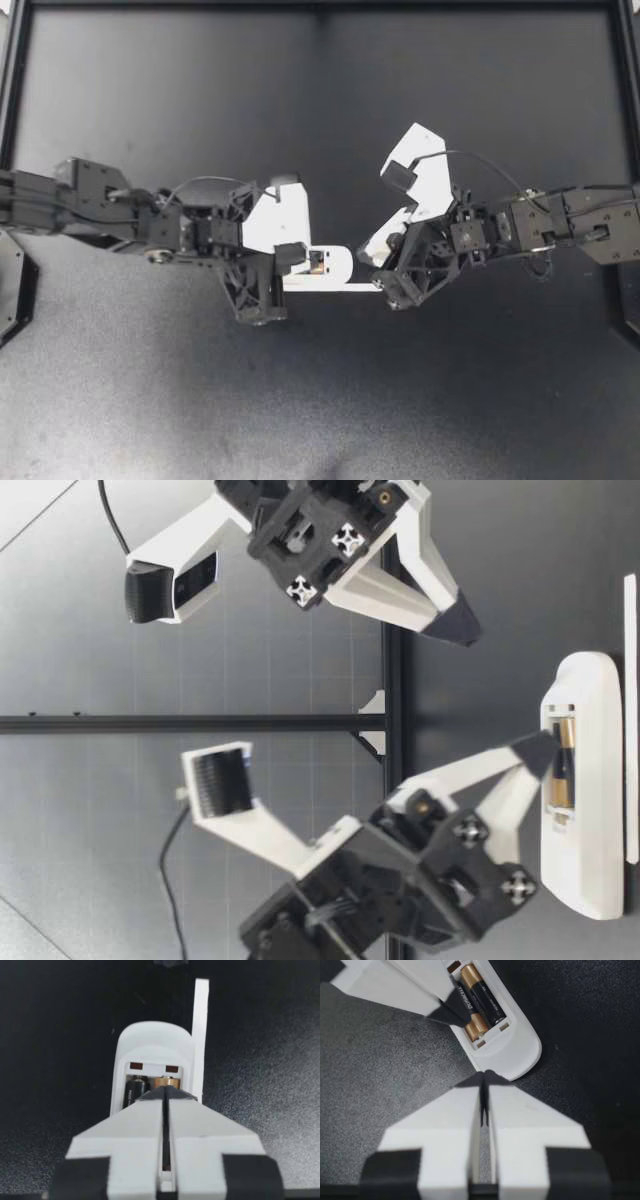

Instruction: Place the battery into the slot of the remote controller.

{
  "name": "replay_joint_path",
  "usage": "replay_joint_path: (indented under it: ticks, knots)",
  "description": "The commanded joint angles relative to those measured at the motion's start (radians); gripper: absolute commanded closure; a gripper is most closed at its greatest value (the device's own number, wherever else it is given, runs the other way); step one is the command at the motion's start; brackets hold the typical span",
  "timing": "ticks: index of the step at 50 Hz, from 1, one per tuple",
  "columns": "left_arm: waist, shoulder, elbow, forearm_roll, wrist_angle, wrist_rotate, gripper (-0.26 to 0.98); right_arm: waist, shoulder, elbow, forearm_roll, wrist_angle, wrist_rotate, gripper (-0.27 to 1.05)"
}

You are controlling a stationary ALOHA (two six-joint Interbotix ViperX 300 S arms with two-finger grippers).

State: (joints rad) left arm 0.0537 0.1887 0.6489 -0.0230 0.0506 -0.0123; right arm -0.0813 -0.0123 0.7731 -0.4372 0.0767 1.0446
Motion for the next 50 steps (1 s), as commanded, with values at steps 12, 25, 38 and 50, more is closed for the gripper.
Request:
replay_joint_path:
  ticks: [12,25,38,50]
  knots:
    - [0.002,0.051,-0.014,-0.044,-0.005,-0.002,0.89,-0.006,-0.021,-0.008,-0.003,-0.008,-0.002,0.86]
    - [0.002,-0.048,0.005,-0.055,0.009,0.000,0.89,-0.006,-0.038,-0.020,-0.051,-0.011,-0.008,0.86]
    - [0.002,-0.210,0.049,-0.055,0.000,-0.003,0.89,-0.006,-0.086,-0.052,-0.233,-0.028,-0.052,0.86]
    - [0.002,-0.344,0.083,-0.055,-0.015,0.012,0.89,-0.006,-0.137,-0.064,-0.287,-0.028,-0.117,0.86]
